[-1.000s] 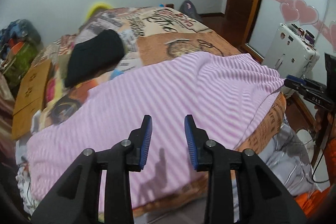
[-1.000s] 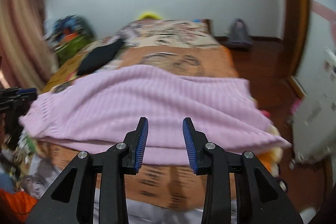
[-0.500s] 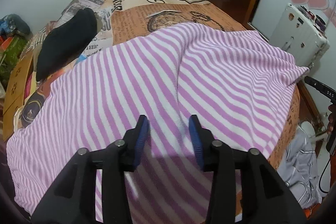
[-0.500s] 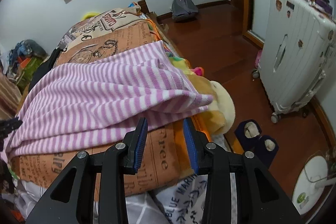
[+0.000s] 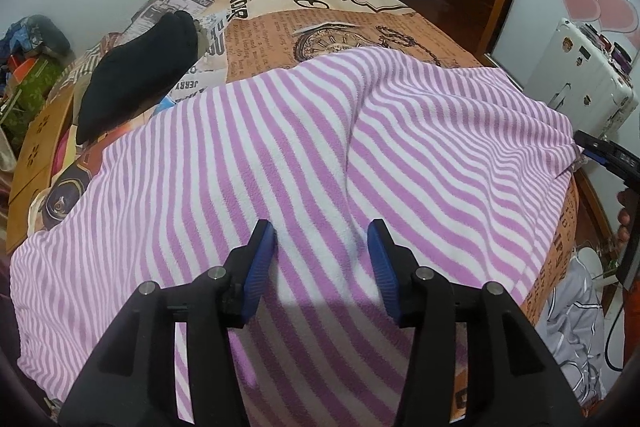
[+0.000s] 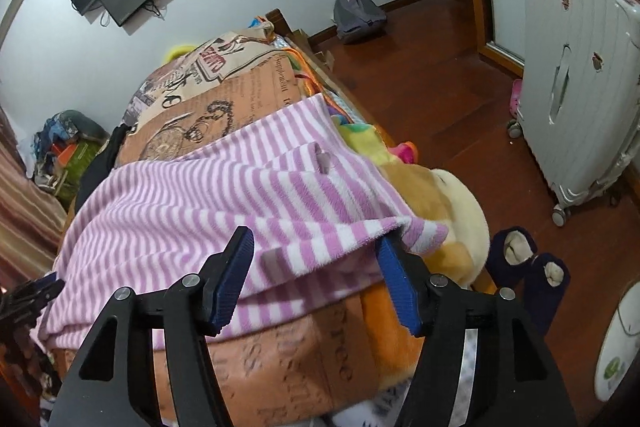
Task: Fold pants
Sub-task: 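Grasp the striped pants edge at the bed side with the right tool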
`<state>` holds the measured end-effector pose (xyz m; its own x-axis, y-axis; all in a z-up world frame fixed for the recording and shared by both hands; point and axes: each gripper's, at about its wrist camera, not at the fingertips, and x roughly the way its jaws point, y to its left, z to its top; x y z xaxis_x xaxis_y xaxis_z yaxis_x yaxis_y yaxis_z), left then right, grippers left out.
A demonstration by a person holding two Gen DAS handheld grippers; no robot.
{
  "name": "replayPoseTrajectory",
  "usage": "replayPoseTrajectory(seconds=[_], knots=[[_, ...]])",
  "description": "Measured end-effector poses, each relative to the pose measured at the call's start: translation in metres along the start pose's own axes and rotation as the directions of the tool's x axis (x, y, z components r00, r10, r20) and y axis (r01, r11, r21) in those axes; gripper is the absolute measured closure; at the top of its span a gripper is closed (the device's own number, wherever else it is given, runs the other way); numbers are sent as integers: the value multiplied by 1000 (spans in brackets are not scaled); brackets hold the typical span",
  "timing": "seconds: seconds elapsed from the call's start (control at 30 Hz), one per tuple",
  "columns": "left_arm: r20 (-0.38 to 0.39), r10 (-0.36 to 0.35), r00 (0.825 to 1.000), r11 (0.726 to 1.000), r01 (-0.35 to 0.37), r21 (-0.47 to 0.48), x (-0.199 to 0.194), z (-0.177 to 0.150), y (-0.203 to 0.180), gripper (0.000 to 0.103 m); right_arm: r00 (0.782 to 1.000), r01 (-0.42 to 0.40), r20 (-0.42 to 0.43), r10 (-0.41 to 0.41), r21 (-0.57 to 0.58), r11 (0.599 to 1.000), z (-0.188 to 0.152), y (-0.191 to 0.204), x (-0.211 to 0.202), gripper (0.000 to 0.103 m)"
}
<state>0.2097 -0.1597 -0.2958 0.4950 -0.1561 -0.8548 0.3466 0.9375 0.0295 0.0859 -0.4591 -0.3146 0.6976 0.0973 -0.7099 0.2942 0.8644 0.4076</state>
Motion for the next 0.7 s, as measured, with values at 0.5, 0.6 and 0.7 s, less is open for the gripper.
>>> replayPoseTrajectory(seconds=[0.5, 0.6, 0.7], knots=[[-9, -9, 1000, 1000, 9, 10, -5, 2, 0, 54, 988, -24, 146, 46, -143, 989, 54, 29, -19, 96], [-8, -11, 1000, 1000, 11, 14, -9, 6, 1, 54, 992, -48, 103, 68, -186, 981, 59, 31, -20, 86], [-8, -16, 1000, 1000, 16, -4, -7, 8, 5, 54, 999, -33, 28, 40, -230, 973, 62, 30, 0, 65]])
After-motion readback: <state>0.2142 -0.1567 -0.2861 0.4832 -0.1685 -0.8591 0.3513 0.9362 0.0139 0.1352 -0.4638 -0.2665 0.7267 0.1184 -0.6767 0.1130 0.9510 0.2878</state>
